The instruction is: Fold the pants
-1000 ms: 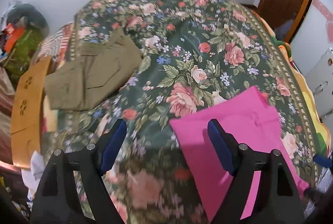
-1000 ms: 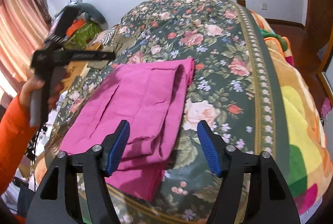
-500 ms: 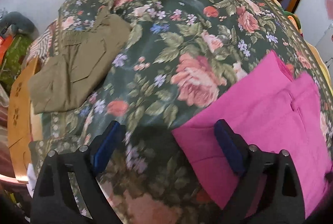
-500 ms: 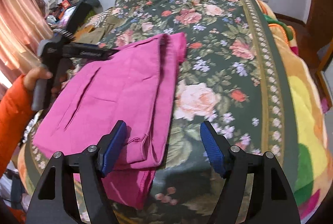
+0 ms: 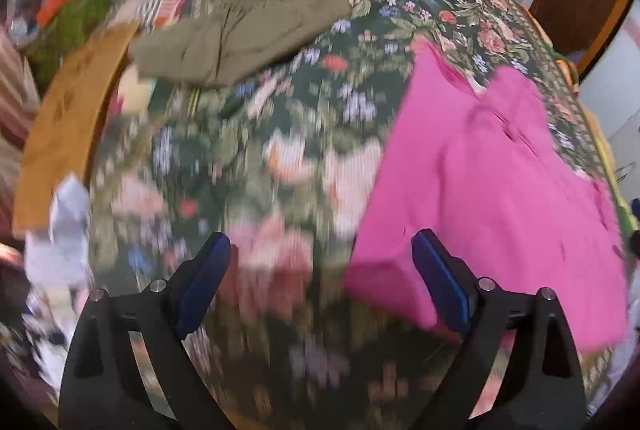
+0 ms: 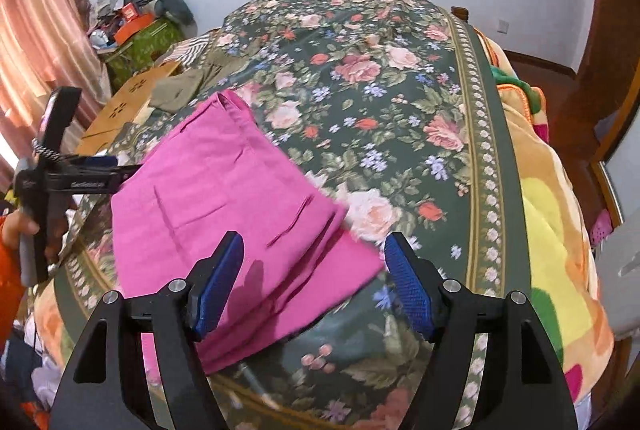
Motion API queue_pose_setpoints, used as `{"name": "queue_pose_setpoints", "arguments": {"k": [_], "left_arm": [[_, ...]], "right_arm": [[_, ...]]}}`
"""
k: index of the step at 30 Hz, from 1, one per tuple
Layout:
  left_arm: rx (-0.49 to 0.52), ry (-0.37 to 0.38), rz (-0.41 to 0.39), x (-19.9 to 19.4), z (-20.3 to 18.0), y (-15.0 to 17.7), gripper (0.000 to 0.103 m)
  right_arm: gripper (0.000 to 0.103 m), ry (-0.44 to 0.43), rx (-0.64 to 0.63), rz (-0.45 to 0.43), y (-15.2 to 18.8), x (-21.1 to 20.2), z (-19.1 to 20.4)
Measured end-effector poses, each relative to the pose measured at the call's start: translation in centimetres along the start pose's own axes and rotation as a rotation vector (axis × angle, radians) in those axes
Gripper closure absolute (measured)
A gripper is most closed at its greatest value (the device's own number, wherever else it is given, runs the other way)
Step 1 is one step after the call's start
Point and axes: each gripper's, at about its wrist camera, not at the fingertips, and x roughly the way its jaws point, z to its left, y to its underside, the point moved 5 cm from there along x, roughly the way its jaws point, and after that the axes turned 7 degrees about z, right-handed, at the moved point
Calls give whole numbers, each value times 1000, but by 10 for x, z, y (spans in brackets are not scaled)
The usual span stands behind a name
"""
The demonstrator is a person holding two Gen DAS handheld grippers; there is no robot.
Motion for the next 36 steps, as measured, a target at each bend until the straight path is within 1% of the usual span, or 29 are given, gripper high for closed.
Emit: {"name": "queue_pose_setpoints", "arguments": {"k": [1, 5, 9, 10, 11, 13, 17, 18, 19, 20, 21, 23, 24, 27, 31, 33, 35, 36], "left_arm": [[-8, 15, 1, -4, 0, 11, 9], [-10, 41, -2, -16, -8, 36, 9], [-17, 31, -18, -21, -12, 42, 10], [-20, 35, -16, -21, -11, 41, 10], [-23, 42, -15, -21, -10, 40, 10], [-18, 34, -24, -22, -6, 38, 10], [-17, -26, -36, -22, 10, 41, 10], [-29, -28, -28, -20, 16, 44, 10], [-40, -14, -19, -18, 20, 46, 10], [-56, 13, -10, -16, 24, 47, 10], [-65, 25, -6, -16, 25, 48, 10], [-72, 23, -10, -19, 28, 46, 12], [-66, 12, -20, -22, 28, 44, 12], [-50, 20, -58, -34, 25, 35, 12], [-6, 32, -118, -52, 11, 12, 12], [25, 62, -151, -59, -2, -3, 12], [49, 91, -166, -60, -14, -17, 17], [62, 109, -165, -59, -21, -23, 28]], "right_arm": [[33, -2, -7, 7, 3, 1, 4], [33, -15, -24, 38, 19, 6, 14], [34, -39, -19, 50, 32, 9, 14], [35, -48, -10, 51, 34, 10, 13], [41, -52, -6, 49, 34, 11, 10], [46, -55, -13, 52, 34, 12, 9], [46, -32, -42, 50, 37, 14, 9], [46, -22, -46, 48, 37, 14, 8], [48, 2, -52, 45, 38, 14, 6], [58, 28, -54, 47, 38, 14, 3], [59, 73, -55, 65, 39, 18, -4], [59, 19, -7, 70, 39, 17, -13], [59, 11, 10, 72, 38, 16, -17], [59, 42, 19, 73, 34, 10, -22], [59, 31, 32, 32, 19, 0, -23], [59, 22, 30, 7, 7, -2, -22], [59, 5, 30, -8, -4, 1, -20], [59, 0, 29, -12, -8, 4, -20]]}}
